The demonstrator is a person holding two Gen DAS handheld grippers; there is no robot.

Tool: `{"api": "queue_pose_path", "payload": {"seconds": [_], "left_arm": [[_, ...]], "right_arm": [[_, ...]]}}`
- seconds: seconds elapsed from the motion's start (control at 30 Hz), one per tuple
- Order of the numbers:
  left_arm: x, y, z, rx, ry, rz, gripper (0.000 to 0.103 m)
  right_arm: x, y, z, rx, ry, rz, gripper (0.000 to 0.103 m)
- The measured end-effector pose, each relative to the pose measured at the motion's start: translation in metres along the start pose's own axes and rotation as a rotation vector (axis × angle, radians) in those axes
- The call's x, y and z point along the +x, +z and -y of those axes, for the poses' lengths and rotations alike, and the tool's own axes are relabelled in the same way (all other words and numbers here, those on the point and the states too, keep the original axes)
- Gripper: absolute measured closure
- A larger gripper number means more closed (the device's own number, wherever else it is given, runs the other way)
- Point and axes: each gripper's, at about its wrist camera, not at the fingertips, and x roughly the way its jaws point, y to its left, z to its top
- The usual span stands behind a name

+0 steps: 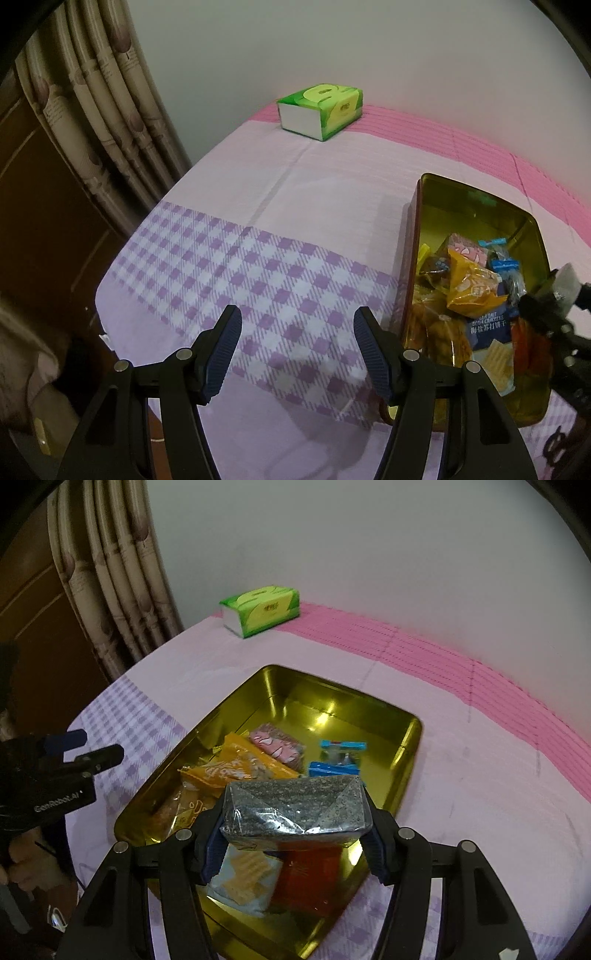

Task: Organize snacks
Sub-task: 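Carry the grey foil block into the gold tin and open the right tool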

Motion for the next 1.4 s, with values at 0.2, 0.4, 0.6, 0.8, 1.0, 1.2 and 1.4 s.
{"api": "queue_pose_path", "payload": {"seconds": [0.2, 0.4, 0.6, 0.8, 1.0, 1.2, 1.4], "left_arm": [[0.000, 0.000, 0.000, -0.004, 0.000, -0.004, 0.039], [0.000, 0.000, 0.000, -0.006, 0.001, -0.004, 0.039], [0.001, 0.000, 0.001, -0.002, -0.002, -0.005, 0.039], [0.002, -0.002, 0.002, 0.003, -0.003, -0.007, 0.039], [0.001, -0.002, 0.004, 0.005, -0.005, -0.008, 0.039], [-0.004, -0.004, 0.012, 0.040, -0.013, 0.001, 0.039], [-0.011, -0.006, 0.016, 0.067, -0.016, 0.009, 0.039]], "right_arm": [[0.014, -0.003, -0.006, -0.012, -0.001, -0.029, 0.045], [0.024, -0.007, -0.004, -0.002, -0.007, -0.055, 0.045], [0.033, -0.010, -0.007, -0.025, -0.030, -0.063, 0.045], [0.038, -0.009, -0.010, -0.043, -0.047, -0.064, 0.044], [0.040, -0.008, -0.012, -0.054, -0.061, -0.062, 0.043], [0.037, -0.007, -0.013, -0.038, -0.051, -0.062, 0.042], [0.028, -0.006, -0.014, -0.027, -0.042, -0.043, 0.036]]}}
